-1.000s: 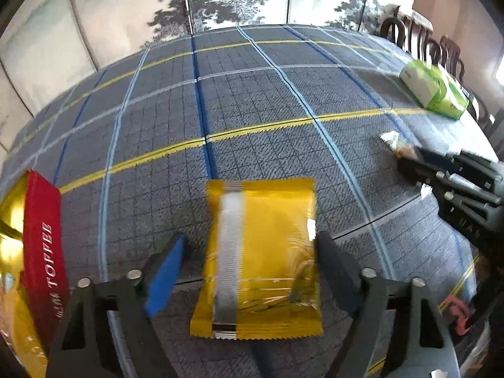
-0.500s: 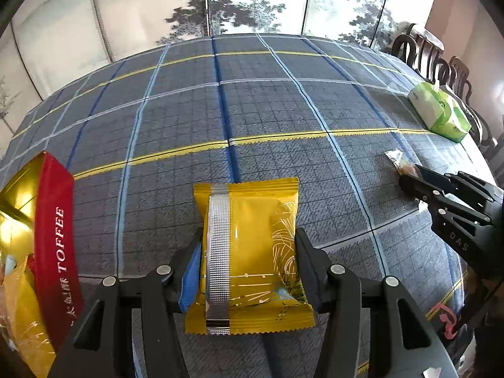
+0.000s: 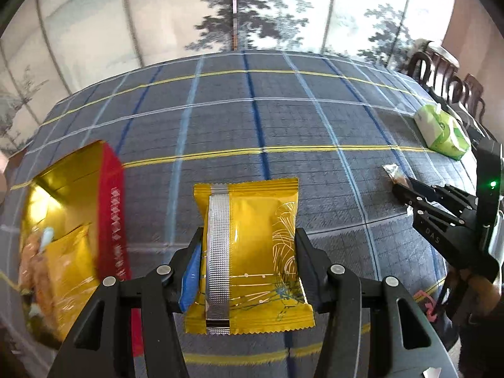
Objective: Organize snacks
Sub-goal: 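Grasp the yellow snack bag with the left gripper while the right gripper holds the candy, then carry the yellow bag over the tin and release it with the left gripper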
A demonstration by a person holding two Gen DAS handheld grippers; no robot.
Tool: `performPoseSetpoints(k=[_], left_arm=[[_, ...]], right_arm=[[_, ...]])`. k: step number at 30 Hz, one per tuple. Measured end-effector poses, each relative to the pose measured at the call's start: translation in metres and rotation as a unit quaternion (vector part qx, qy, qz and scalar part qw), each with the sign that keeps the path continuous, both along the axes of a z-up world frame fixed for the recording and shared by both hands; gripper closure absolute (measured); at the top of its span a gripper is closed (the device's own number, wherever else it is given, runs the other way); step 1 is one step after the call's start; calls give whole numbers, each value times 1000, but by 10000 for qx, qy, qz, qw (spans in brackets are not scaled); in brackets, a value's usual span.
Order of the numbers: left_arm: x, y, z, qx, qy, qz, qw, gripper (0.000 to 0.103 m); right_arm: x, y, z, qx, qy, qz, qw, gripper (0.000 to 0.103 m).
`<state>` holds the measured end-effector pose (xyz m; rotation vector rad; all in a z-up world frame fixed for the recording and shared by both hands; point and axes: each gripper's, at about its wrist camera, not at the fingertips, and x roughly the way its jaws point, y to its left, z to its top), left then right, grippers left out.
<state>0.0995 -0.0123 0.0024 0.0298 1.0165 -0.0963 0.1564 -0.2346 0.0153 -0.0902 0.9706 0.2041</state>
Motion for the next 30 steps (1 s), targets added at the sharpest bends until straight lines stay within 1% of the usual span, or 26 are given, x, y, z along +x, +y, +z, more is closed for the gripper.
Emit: performPoseSetpoints(k=[2, 6, 9, 13, 18, 22, 26, 30], left_arm=[[-7, 7, 11, -22, -47, 95, 9999, 54], [-21, 24, 34, 92, -251, 288, 9992, 54], [-28, 43, 47, 45, -347, 492, 9982, 54], [-34, 70, 59, 131, -426, 763, 9961, 54], [-38, 111, 70, 136, -461, 1119, 9926, 54], [-40, 145, 80, 300, -556, 1421, 9878, 54], [-40, 175, 78, 317, -468, 1664, 9844, 53], [-41, 194, 61, 314, -245, 1864, 9817, 53]], right_arm=[[0, 0, 0, 2, 0, -1, 10000, 80], [0, 0, 0, 3, 0, -2, 10000, 80], [0, 0, 0, -1, -1, -1, 10000, 80], [0, 0, 0, -6, -1, -2, 10000, 80], [0, 0, 0, -8, -2, -2, 10000, 80], [1, 1, 0, -11, -2, -5, 10000, 80], [1, 1, 1, -24, -5, -7, 10000, 80], [2, 0, 2, -47, -10, -17, 10000, 80]])
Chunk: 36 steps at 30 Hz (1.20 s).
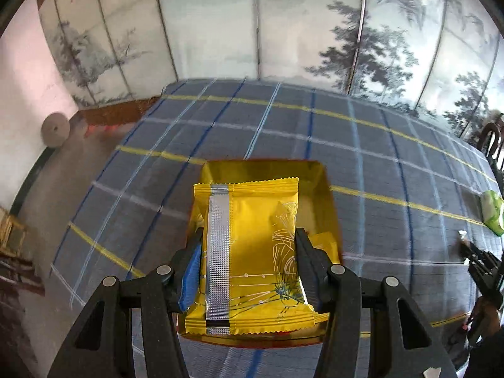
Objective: Organize snacks
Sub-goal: 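Carry the yellow bag over the tin and release it with the left gripper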
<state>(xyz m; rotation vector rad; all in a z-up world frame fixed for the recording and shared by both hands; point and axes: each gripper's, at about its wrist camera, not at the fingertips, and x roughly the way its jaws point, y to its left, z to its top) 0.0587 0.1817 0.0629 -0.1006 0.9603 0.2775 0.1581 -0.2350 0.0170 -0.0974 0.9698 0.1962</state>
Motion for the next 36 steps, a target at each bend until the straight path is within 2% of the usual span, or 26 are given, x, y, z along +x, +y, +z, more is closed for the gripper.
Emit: performPoseSetpoints(k=[8, 14, 22, 36], left_arm=[[-4, 11, -35, -105, 315, 10, 9994, 53], [-7, 12, -56, 75, 469, -48, 9989, 54], [-11, 3, -60, 495, 369, -193, 9979, 53], [-14, 5, -59, 435, 333, -201, 9983, 45]], right_arm=[[0, 0, 0, -14, -3, 1, 10000, 80], [-2, 1, 1, -64, -12, 4, 10000, 80], [0, 1, 1, -77, -10, -6, 10000, 80], [0, 1, 1, -96, -14, -60, 9999, 81]])
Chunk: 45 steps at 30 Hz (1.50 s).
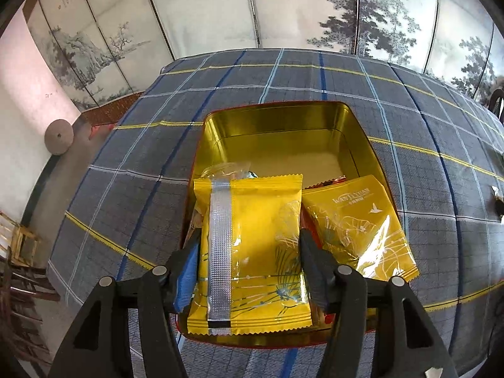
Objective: Organize snacks
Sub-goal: 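Carry the yellow bag over the tin and release it with the left gripper, then carry the wrapped candy over the tin and open the right gripper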
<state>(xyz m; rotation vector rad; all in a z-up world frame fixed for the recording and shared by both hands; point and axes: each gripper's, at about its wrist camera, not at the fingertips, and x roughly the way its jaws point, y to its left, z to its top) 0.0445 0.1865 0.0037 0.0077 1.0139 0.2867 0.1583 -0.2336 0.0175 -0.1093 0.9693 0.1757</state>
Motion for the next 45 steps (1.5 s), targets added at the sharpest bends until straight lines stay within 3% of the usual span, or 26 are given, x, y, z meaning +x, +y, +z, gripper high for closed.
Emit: performPoseSetpoints(k=[9, 19, 26, 33, 45], left_arm=[[-4, 1, 12, -36, -180, 94, 9998, 34], [-15, -6, 27, 126, -439, 76, 9989, 29], [-25, 5, 36, -49, -582, 231, 9980, 25], [-40, 20, 42, -185, -687, 474, 9963, 22], [-62, 46, 43, -217, -722, 823, 9938, 20]], right_arm=[[-1, 5, 0, -14, 33, -343, 9994, 81], [3, 10, 2, -40, 141, -641, 9978, 82], [0, 17, 19, 88, 44, -639, 9979, 82], [-10, 57, 44, 301, -61, -198, 9993, 82], [-38, 192, 87, 884, -116, 1117, 9897, 82]])
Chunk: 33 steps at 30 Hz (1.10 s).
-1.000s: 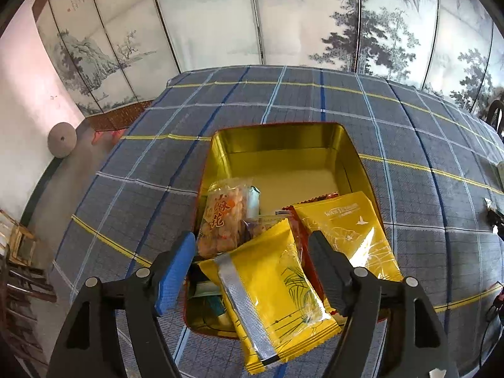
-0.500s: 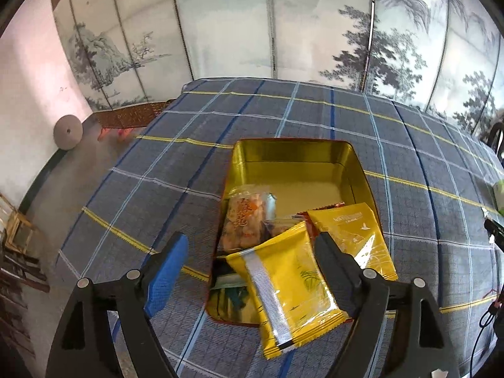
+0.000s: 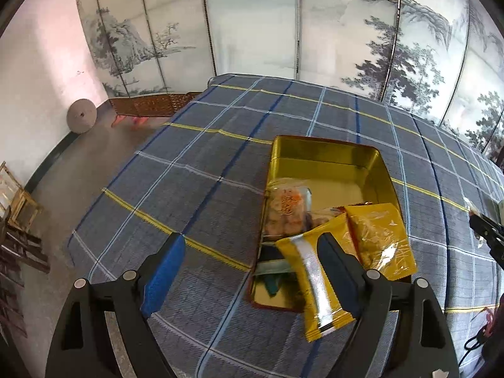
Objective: Organize snacks
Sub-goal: 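Carry the wrapped candy over the tin and open the right gripper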
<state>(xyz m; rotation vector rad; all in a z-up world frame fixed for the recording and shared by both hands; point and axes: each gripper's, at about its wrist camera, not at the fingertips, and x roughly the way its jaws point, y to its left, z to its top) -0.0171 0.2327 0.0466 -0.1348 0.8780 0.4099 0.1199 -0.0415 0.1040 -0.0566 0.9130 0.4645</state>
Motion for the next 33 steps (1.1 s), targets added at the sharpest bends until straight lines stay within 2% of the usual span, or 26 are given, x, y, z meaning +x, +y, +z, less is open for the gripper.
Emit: performPoseSetpoints(k=[8, 14, 33], left_arm=[[-19, 22, -7, -68, 64, 229, 9997, 20], [-33, 39, -10, -117, 96, 441, 9989, 20], [-52, 65, -18, -195, 209, 692, 9972, 20]], right_arm=[[-20, 77, 13, 243, 33, 774, 9967, 82], [-27, 109, 13, 271, 87, 1047, 9941, 82], [-21, 156, 0, -170, 228, 1239, 9919, 82]])
